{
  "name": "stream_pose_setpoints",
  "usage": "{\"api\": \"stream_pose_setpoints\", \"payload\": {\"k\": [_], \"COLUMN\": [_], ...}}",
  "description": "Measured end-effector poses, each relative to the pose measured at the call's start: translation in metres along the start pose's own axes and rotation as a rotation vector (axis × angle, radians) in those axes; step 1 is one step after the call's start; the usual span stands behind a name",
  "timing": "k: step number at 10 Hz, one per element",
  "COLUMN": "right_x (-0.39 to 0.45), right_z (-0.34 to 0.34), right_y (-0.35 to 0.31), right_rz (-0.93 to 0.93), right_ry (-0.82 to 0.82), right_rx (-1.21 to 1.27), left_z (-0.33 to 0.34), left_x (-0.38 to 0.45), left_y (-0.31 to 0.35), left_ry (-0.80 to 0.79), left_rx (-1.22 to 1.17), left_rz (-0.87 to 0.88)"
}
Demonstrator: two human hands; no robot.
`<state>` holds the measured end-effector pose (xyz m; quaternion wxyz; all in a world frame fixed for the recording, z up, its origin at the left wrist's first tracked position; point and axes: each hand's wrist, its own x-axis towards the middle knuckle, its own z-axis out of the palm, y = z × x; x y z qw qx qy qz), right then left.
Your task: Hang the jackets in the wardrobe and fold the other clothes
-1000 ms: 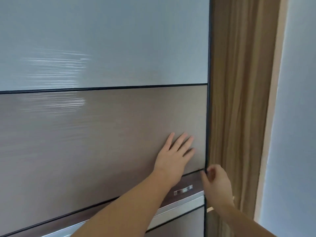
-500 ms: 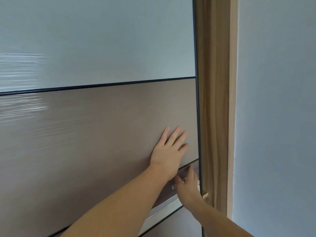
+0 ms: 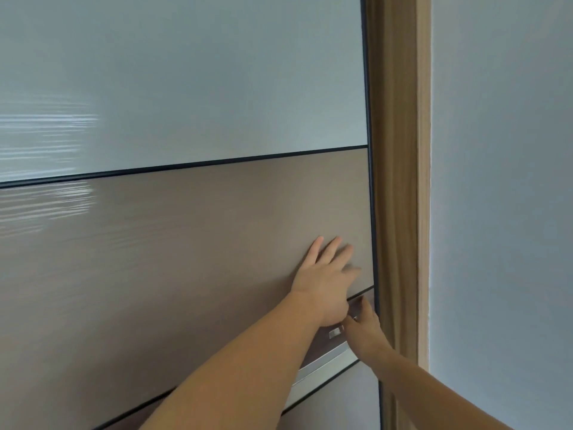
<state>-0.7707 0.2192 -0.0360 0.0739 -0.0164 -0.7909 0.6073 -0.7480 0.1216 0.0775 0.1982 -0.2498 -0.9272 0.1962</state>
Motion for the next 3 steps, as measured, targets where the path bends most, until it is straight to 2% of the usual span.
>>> {"api": "stream_pose_setpoints", "payload": {"k": [1,3], "right_x": [-0.028,-0.141], "right_z": [-0.007,0.004], "right_y": [-0.012,-0.040], "right_rz": [-0.078,-0.145], "right_ry": [-0.001,-0.087], "right_rx": [-0.113,-0.511], "left_z": [-0.009,-0.019], "left_x": [-0.043,-0.184], "left_y": [0.000,-0.013], "left_ry": [-0.041,-0.192], "left_rx": [-0.069,-0.177], "left_rz": [-0.001,-0.243]}}
